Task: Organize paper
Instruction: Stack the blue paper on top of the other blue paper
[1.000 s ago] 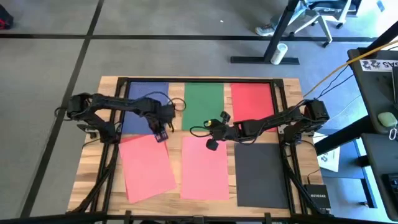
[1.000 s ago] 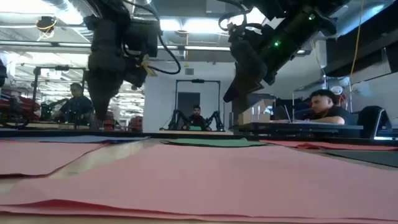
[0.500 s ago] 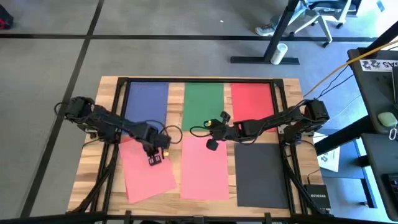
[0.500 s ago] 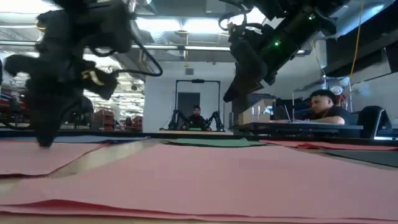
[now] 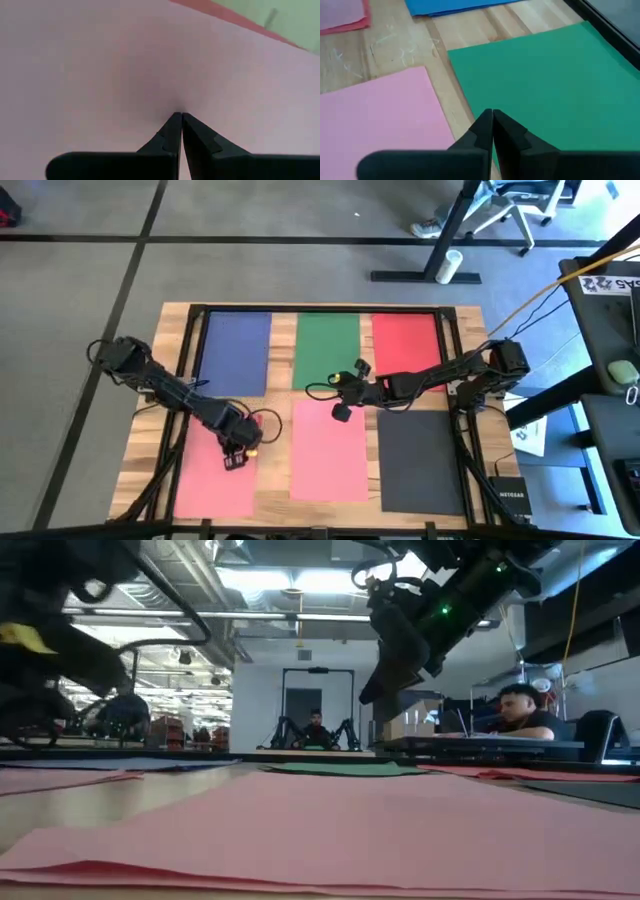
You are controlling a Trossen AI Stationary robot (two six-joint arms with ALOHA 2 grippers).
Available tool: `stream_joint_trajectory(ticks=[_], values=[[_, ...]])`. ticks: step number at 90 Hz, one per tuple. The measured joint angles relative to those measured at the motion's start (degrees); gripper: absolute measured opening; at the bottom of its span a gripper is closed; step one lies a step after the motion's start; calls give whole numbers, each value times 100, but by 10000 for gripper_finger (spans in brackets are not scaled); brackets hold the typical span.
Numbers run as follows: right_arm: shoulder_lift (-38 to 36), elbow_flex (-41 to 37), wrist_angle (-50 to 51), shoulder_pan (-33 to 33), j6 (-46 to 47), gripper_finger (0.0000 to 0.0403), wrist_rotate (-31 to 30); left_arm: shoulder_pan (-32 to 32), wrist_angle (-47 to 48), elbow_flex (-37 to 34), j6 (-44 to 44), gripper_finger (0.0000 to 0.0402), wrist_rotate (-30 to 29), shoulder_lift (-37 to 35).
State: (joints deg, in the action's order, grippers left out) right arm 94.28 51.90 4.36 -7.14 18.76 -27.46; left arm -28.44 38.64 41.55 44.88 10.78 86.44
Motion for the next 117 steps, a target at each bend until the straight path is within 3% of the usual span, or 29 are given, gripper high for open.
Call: stream_joint_trajectory(ticks=[30, 45, 83, 117], values=[[0, 0, -4, 2, -4, 0, 0, 185, 16, 541, -268, 0, -541, -75], [0, 0, -4, 2, -4, 0, 0, 747, 420, 549, 68, 0, -1092, -75], [0, 0, -4, 2, -4, 0, 0, 2351, 533, 551, -147, 0, -1567, -75], [0, 0, -4, -2, -20, 0, -1, 2988, 245, 299, -236, 0, -1314, -70]])
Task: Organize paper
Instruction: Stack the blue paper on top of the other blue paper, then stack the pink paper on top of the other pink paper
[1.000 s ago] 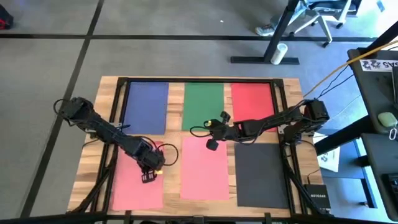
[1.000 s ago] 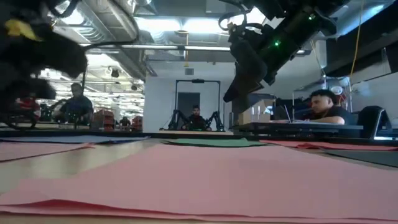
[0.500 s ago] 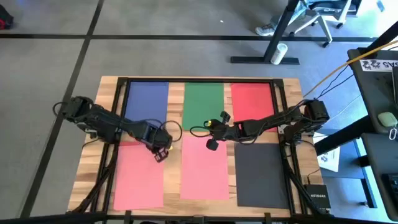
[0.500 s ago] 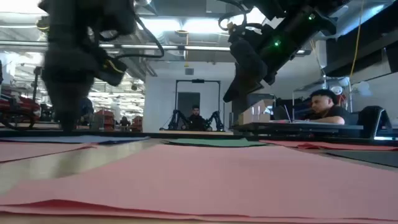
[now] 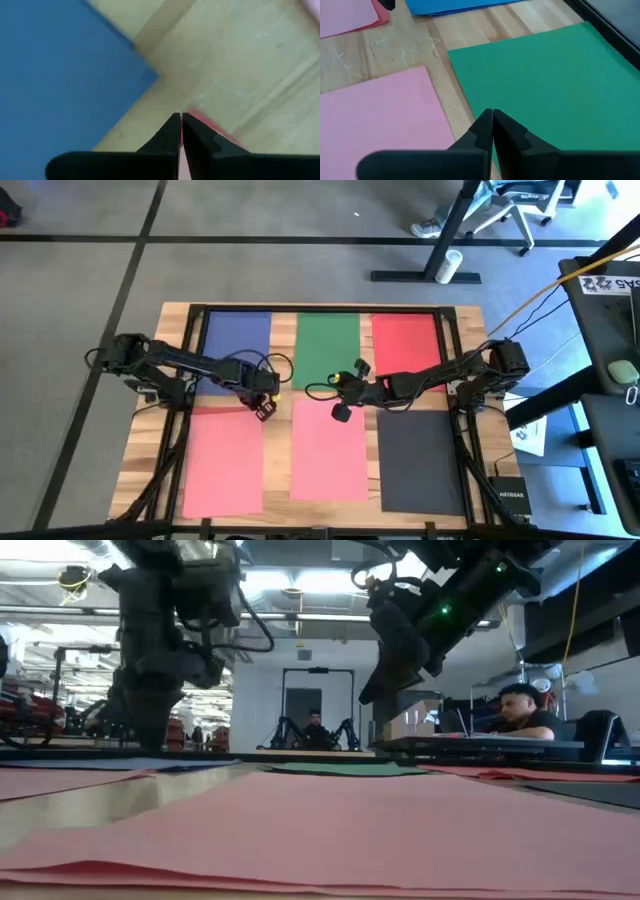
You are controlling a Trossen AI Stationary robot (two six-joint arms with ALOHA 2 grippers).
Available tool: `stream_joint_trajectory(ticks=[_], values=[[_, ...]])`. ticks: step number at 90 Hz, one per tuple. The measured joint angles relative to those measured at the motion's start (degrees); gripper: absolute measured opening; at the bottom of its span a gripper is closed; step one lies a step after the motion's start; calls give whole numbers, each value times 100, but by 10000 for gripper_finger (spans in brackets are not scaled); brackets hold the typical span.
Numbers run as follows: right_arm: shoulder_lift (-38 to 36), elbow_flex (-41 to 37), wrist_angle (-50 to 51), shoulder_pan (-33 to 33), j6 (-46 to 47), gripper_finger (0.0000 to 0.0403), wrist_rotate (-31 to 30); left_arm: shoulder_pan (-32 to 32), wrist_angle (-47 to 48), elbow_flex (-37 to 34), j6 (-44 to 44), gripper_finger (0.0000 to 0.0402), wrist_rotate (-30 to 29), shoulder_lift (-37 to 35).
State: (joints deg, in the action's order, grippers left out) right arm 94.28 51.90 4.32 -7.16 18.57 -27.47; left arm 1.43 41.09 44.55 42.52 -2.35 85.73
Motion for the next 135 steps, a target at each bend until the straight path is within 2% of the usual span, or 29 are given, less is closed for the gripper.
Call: stream_joint_trajectory(ticks=[25, 65, 123, 135], values=[[0, 0, 0, 0, -11, 0, -1, 390, -285, -288, -67, 0, 27, 2], [0, 0, 2, 0, -9, 0, -21, 726, -455, -290, -451, 0, -153, 2], [0, 0, 2, 0, -45, 0, -19, 834, -451, -285, -759, 0, -172, 2], [0, 0, 2, 0, -46, 0, -21, 722, -200, -93, -980, 0, -87, 0]])
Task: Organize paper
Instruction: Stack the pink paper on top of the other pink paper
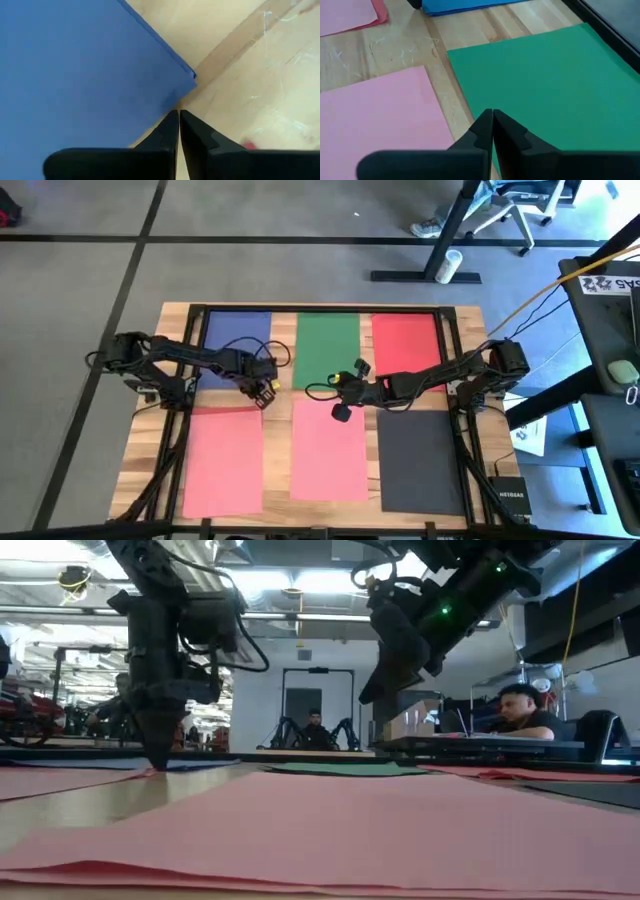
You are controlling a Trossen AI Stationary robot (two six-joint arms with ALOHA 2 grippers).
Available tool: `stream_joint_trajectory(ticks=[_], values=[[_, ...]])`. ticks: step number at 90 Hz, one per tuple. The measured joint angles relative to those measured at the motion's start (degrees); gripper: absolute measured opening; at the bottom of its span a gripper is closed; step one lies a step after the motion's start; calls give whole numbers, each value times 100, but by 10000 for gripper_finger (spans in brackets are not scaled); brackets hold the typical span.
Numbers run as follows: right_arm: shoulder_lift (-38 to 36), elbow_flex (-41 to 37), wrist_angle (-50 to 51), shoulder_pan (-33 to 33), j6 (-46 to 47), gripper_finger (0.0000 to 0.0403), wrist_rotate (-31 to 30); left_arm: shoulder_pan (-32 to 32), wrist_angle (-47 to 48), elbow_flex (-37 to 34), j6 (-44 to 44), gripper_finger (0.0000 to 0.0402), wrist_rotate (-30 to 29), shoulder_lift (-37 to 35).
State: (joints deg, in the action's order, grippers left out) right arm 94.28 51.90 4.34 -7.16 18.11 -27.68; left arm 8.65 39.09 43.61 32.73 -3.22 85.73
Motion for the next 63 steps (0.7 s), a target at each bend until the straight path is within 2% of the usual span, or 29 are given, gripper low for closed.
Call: stream_joint_trajectory(ticks=[19, 41, 63], values=[[0, 0, 2, 0, 0, 0, 2, -437, 788, 570, -694, 0, 305, -7], [0, 0, 0, 0, 2, 0, 4, -990, 708, 667, -2045, 2, 1103, -11], [0, 0, 2, 0, 2, 0, 4, -1176, 410, 654, -2535, 48, 1098, -11]])
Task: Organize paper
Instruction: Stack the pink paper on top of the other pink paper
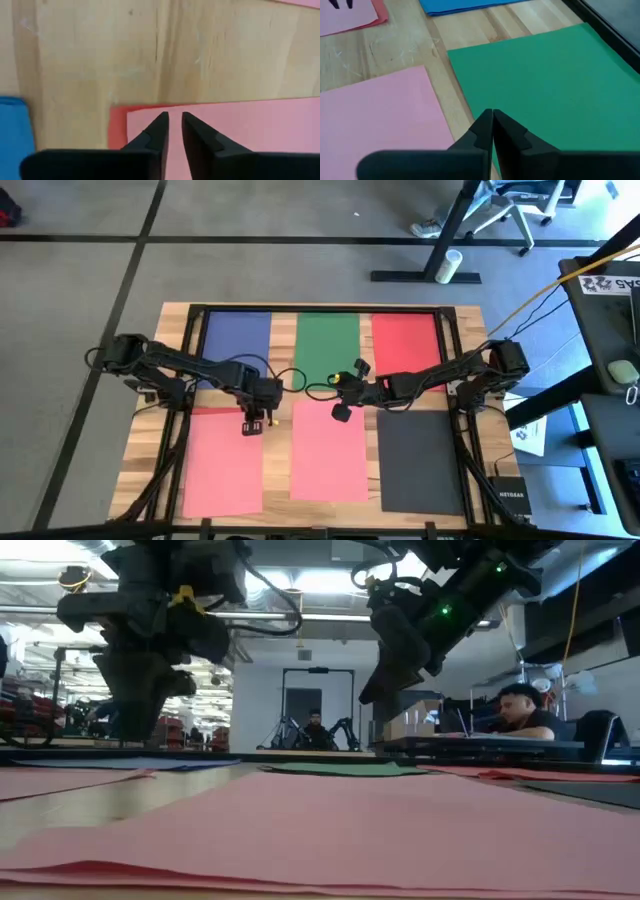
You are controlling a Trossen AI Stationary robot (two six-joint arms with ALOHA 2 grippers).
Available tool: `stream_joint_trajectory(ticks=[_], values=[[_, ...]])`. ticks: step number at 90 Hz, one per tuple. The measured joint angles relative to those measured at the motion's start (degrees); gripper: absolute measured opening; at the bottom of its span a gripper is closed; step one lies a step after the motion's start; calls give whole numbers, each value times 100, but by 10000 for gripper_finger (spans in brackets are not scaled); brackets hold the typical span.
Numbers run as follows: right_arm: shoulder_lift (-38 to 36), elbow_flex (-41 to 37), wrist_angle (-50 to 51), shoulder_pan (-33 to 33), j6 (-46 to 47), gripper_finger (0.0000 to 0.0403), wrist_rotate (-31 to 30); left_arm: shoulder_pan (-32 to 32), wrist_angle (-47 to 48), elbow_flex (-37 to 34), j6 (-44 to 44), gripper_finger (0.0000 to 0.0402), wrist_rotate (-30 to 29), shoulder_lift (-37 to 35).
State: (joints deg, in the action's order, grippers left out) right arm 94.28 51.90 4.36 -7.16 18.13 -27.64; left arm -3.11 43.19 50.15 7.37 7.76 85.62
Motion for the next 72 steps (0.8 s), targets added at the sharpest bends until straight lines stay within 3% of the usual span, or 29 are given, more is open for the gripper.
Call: stream_joint_trajectory(ticks=[22, 72], values=[[0, 0, 0, 0, 0, 0, 2, 11, -30, 0, -747, 84, -138, 0], [0, 0, 0, 0, 0, 0, 3, 188, 217, -7, -1361, 86, -392, 437]])
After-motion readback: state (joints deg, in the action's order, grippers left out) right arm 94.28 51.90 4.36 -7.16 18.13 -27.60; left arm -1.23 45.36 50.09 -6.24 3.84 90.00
